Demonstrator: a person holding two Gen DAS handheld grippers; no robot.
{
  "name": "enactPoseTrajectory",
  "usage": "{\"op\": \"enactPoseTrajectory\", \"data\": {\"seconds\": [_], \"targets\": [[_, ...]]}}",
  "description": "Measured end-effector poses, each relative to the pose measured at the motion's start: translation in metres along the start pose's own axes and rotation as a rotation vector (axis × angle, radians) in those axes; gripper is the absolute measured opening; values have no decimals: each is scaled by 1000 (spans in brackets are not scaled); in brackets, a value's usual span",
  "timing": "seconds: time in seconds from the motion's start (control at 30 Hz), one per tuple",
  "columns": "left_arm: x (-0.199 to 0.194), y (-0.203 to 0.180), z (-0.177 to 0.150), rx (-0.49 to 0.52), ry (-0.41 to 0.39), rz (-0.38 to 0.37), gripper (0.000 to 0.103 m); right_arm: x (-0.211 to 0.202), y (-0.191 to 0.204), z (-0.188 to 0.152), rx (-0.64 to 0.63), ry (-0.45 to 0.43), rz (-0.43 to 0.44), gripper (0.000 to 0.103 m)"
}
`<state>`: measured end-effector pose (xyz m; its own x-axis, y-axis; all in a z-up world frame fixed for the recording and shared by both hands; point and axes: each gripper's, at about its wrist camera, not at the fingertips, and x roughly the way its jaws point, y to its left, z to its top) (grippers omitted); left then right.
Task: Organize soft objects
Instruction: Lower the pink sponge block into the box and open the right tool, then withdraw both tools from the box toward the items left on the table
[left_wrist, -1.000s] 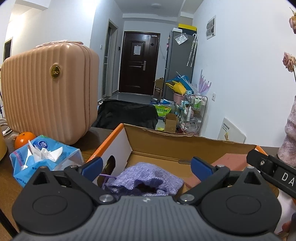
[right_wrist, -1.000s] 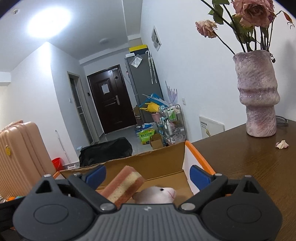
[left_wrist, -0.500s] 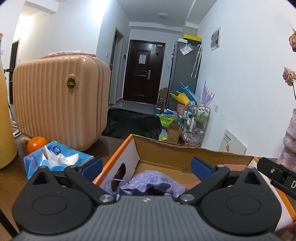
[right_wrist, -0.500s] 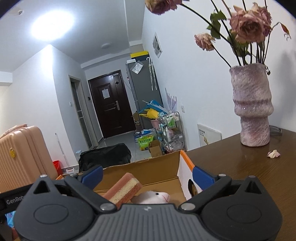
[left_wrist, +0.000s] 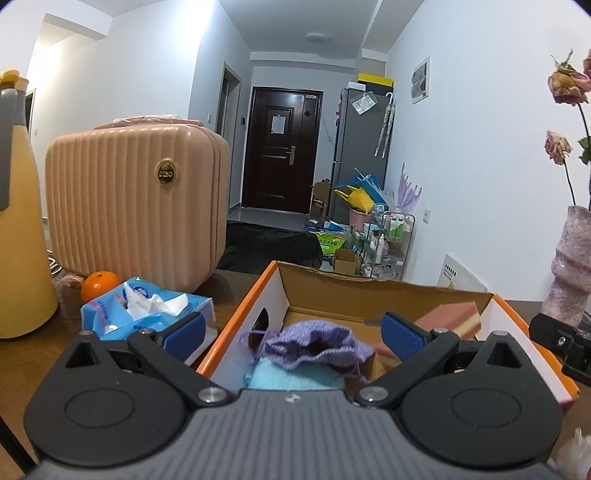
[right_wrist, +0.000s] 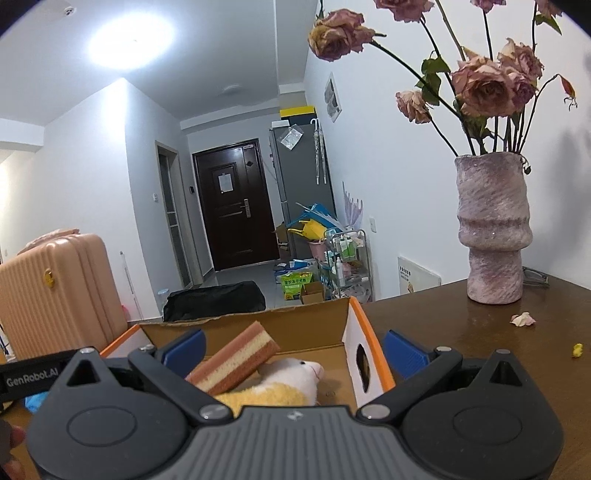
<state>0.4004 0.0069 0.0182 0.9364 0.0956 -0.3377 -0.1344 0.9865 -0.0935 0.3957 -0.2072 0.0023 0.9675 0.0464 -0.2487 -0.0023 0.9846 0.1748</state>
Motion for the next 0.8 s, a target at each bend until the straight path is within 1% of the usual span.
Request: {"op": "enactPoseTrajectory", "data": {"seconds": [0.37,0.8], "targets": [[-42,5,-18,38,4,-19,103,-43,-9,-14,-65,2,10,103],[-81,15,-36,58,24,-30,103,-98,-19,-33,-155,10,13,103]]}}
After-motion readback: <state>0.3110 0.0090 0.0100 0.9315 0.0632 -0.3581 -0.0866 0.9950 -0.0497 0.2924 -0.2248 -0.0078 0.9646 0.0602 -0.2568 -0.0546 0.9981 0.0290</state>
